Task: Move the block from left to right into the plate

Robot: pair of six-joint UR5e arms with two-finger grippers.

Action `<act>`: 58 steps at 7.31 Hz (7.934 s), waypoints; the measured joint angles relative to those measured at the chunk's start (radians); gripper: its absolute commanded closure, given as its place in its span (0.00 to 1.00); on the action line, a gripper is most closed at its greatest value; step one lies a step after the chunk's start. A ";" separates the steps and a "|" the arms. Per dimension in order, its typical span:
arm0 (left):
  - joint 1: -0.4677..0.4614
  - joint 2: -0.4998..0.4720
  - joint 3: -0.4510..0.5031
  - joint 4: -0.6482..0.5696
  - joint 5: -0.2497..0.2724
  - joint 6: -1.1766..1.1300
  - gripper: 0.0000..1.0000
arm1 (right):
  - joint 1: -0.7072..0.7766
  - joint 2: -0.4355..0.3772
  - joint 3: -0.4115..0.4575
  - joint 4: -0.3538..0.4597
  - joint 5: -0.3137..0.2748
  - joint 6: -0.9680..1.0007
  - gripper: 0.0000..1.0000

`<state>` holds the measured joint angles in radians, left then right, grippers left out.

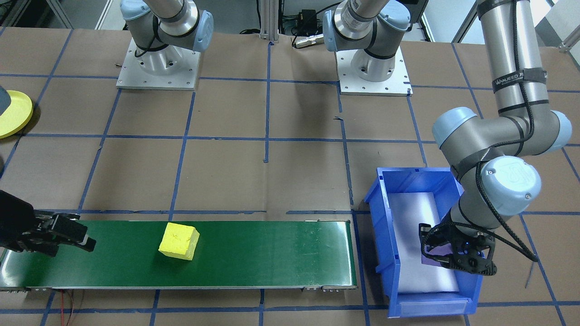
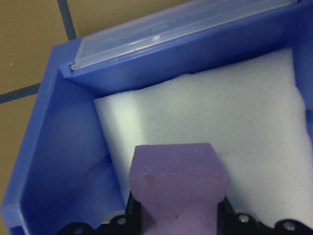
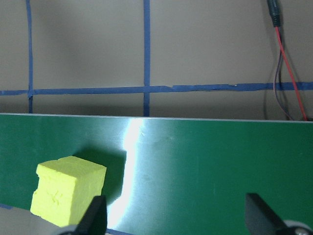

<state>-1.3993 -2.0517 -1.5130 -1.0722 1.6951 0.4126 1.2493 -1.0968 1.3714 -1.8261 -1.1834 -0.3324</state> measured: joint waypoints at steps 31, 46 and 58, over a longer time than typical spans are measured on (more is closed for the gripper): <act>-0.240 0.259 0.017 -0.253 -0.118 -0.525 0.00 | -0.451 -0.016 0.172 -0.112 -0.454 -0.490 0.74; -0.125 0.545 -0.032 -0.563 -0.117 -0.323 0.00 | -0.971 -0.179 0.565 -0.307 -0.406 -1.036 0.18; -0.126 0.545 -0.031 -0.560 -0.124 -0.339 0.00 | -0.407 -0.212 -0.024 -0.064 -0.527 -0.826 0.18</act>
<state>-1.5254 -1.5063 -1.5441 -1.6322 1.5714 0.0737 0.8419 -1.3087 1.3473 -1.8901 -1.7104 -1.1582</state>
